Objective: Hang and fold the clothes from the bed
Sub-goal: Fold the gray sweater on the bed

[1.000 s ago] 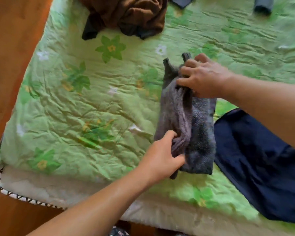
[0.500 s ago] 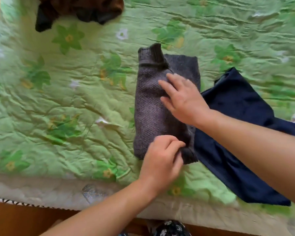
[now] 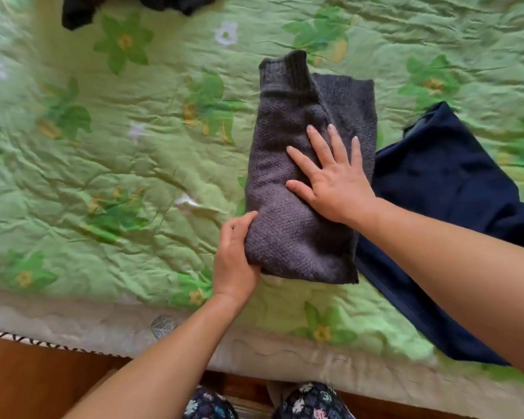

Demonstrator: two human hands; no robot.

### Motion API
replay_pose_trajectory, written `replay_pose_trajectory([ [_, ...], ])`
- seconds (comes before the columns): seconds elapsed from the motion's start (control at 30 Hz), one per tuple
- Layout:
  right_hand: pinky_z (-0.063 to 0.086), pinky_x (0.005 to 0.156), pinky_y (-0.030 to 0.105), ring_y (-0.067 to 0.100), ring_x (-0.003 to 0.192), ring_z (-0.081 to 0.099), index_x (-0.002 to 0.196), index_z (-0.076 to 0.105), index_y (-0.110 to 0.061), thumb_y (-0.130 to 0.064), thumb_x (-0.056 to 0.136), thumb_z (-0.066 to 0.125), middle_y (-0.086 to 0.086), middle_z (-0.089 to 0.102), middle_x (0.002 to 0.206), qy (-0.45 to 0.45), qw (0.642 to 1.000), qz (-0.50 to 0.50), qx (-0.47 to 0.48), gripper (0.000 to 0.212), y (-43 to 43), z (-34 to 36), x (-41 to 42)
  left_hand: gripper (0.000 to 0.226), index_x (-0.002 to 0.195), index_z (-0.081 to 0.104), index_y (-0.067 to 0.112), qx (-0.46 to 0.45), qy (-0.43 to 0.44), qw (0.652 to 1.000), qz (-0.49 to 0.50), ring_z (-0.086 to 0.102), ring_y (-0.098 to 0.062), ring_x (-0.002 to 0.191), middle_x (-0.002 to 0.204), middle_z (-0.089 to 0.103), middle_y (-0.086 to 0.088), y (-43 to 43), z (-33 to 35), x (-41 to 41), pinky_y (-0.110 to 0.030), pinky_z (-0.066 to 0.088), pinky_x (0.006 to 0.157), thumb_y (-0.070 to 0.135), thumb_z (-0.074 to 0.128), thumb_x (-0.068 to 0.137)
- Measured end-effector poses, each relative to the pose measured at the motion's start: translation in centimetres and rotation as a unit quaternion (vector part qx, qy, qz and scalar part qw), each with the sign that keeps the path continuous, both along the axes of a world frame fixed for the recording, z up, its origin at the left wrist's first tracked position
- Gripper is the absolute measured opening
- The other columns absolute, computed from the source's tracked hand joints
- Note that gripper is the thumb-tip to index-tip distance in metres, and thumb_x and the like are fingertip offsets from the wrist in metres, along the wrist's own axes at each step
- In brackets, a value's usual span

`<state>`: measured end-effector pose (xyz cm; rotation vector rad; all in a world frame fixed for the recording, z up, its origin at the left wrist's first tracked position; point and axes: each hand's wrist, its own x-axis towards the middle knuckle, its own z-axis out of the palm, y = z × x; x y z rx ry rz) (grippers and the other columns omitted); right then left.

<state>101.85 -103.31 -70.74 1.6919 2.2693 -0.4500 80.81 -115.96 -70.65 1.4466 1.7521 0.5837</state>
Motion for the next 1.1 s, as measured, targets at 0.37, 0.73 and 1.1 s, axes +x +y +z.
replay_pose_trajectory([
  [0.37,0.029,0.110,0.063,0.037,0.122,0.049,0.110,0.064,-0.015,-0.073,0.093,0.033,0.014,0.057,0.121,-0.016,0.990,0.104,0.095,0.067,2.6,2.7,-6.9,0.054,0.135,0.061,0.005,0.131,0.183,0.955,-0.195,0.052,-0.028,0.122,0.130,0.053,-0.017,14.6,1.9,-19.1,-0.032,0.038,0.110,-0.008,0.062,0.083],
  [0.73,-0.001,0.115,0.073,0.034,0.155,-0.010,0.160,0.004,-0.041,-0.084,0.089,0.010,0.007,0.002,0.170,-0.008,0.995,0.089,0.033,0.083,5.6,1.4,-10.5,0.079,0.158,0.019,0.036,0.017,0.317,0.935,-0.156,-0.004,-0.030,0.154,0.167,0.003,-0.007,13.3,0.4,-14.8,-0.058,0.012,0.122,0.070,0.038,0.089],
  [1.1,-0.010,0.114,0.073,0.032,0.154,-0.018,0.159,-0.006,-0.043,-0.084,0.088,0.003,0.004,-0.009,0.170,-0.031,0.999,0.001,0.017,0.082,3.9,-3.2,-11.4,0.085,0.157,0.024,0.035,0.059,0.282,0.938,-0.191,-0.008,-0.034,0.154,0.167,0.003,-0.012,15.5,-4.8,-17.4,-0.049,0.007,0.125,0.068,0.048,0.082],
])
